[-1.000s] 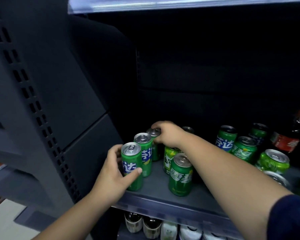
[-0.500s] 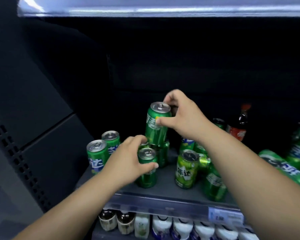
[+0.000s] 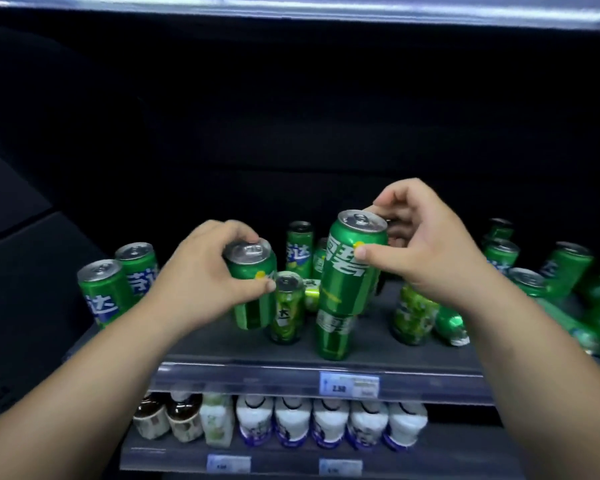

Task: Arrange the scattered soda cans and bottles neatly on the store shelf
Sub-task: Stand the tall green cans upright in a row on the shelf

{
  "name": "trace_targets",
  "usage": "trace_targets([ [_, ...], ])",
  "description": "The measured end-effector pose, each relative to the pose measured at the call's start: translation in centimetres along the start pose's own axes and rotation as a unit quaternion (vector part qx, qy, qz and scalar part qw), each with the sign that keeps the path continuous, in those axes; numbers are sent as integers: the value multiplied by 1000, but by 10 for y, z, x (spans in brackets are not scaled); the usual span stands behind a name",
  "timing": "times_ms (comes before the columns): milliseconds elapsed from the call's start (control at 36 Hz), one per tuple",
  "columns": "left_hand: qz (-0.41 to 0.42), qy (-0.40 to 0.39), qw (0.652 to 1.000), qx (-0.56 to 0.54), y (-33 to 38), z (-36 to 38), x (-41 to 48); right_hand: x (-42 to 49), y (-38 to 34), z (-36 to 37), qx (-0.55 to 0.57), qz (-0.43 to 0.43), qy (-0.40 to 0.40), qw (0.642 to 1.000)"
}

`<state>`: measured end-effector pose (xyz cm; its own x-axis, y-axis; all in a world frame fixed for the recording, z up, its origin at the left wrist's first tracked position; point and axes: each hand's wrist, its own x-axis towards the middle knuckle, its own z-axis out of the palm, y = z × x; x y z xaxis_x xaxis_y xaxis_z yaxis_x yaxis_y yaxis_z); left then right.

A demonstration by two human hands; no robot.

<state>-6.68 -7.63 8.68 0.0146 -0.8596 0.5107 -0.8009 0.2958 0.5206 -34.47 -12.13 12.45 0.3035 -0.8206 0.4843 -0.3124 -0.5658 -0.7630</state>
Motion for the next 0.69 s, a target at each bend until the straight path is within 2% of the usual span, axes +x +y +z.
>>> trace_targets([
  [278, 66, -127, 988, -64, 91, 89, -5, -70, 51, -79, -72, 78, 39, 994],
  [694, 105, -170, 978, -68, 157, 210, 13, -131, 123, -147, -209, 212, 126, 946],
])
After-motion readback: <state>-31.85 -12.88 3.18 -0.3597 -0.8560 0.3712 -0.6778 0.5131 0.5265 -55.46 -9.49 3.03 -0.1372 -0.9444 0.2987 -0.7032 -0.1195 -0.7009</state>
